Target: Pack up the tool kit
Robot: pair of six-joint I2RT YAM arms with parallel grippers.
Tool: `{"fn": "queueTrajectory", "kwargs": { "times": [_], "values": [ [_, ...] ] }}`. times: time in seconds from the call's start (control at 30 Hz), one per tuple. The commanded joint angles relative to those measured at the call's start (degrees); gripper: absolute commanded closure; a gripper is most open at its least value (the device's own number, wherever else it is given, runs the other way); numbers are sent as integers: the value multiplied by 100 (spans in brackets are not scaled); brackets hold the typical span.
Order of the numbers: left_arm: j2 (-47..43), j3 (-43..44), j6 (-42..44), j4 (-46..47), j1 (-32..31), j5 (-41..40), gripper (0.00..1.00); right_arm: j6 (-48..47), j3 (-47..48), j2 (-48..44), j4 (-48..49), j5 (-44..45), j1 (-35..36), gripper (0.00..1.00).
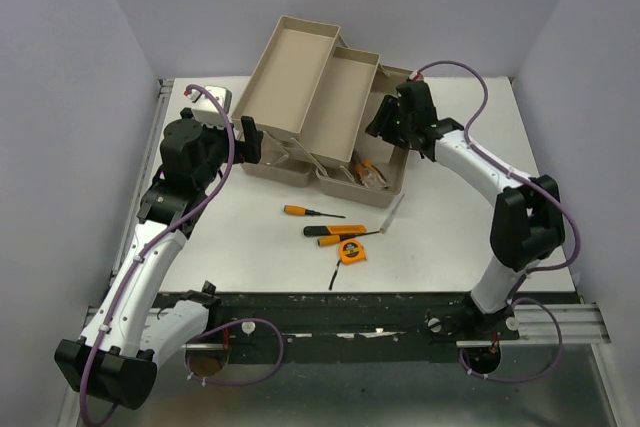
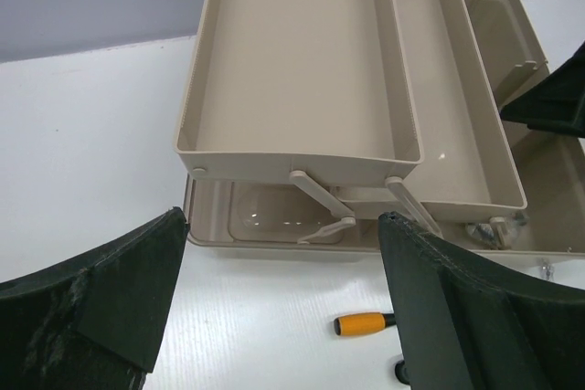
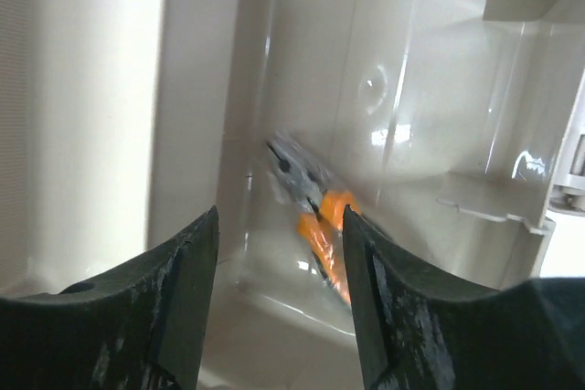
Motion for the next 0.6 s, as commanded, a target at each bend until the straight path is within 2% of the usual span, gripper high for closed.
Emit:
{"fn": "queueTrajectory", "kwargs": {
  "times": [0.0, 0.2, 0.33, 0.4, 0.47, 0.57],
  "values": [
    [-80, 34, 38, 0, -25, -251, 1, -312, -165, -772, 277, 59, 13, 36],
    [-89, 17, 47, 9, -33, -277, 1, -497, -1360, -2353, 1138, 148, 22, 32],
    [-98, 17, 30, 26, -33, -260, 1, -481, -2010, -3154, 745, -80, 66, 31],
    [-97, -1, 30, 44, -33, -242, 1, 62, -2545, -3610, 559, -447, 92, 31],
    [-80, -1, 21, 53, -33, -251, 1, 660, -3378, -4137, 909, -887, 215, 31],
    [-80, -10, -5, 70, -25, -225, 1, 1241, -4216, -4937, 693, -505, 644, 32]
  ]
}}
